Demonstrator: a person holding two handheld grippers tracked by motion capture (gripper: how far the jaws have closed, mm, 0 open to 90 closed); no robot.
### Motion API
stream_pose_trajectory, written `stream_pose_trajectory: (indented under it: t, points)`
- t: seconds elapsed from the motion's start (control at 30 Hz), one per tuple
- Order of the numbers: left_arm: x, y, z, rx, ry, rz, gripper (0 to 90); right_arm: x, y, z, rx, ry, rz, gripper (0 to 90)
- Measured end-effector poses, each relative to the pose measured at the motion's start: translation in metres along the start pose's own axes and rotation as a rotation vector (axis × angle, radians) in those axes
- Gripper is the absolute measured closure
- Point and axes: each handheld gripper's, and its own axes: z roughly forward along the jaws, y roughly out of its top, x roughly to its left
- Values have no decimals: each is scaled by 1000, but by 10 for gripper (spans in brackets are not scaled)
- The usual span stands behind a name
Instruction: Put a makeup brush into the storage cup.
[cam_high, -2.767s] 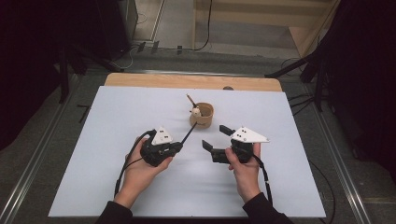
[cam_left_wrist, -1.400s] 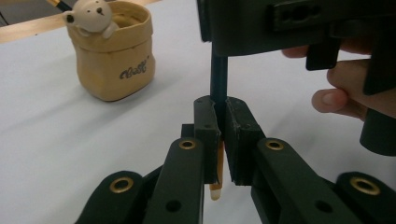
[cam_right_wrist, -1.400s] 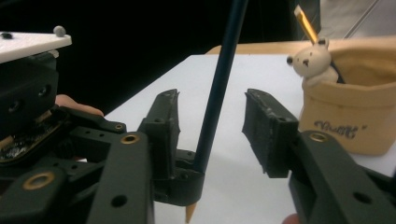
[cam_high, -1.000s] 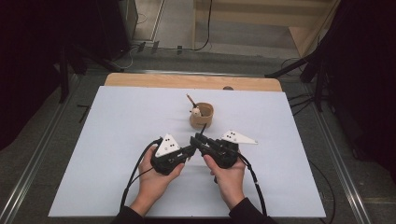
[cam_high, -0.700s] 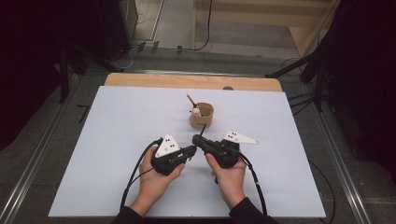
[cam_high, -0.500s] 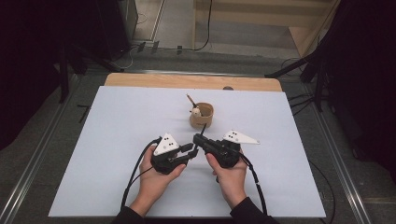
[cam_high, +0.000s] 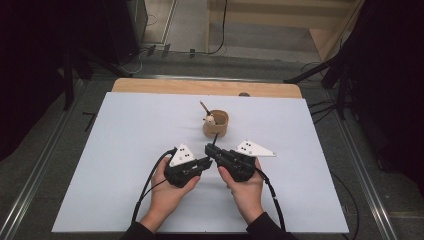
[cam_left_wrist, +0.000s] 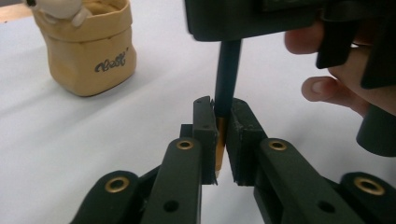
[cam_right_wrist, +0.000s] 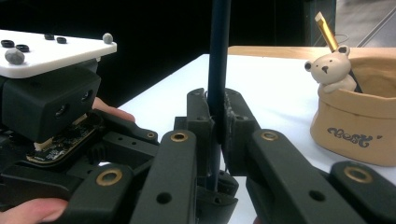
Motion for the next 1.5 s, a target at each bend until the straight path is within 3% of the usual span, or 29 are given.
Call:
stream_pose_trajectory:
  t: [0.23,0.5,0.83,1.03,1.1,1.27,1.5]
  points:
    - [3,2,-5,-32,-1,-27,843,2,-4,4,16,1,17,778]
    - [2,2,-5,-44,-5,-29,843,3,-10,7,21,6,35,823]
    - [2,2,-5,-48,-13,-35,835,3,-9,5,23,-2,14,840]
    - [7,2,-10,-48,-11,-32,725,-3,-5,0,4,-34,11,840]
    - [10,1,-13,-33,8,-20,714,-6,-4,-3,-1,-53,-5,840]
    - [20,1,-23,-44,0,-45,692,-12,-3,-9,6,-101,-51,840]
    - [24,6,-31,-52,6,-44,668,-12,-9,-6,49,-160,-185,840]
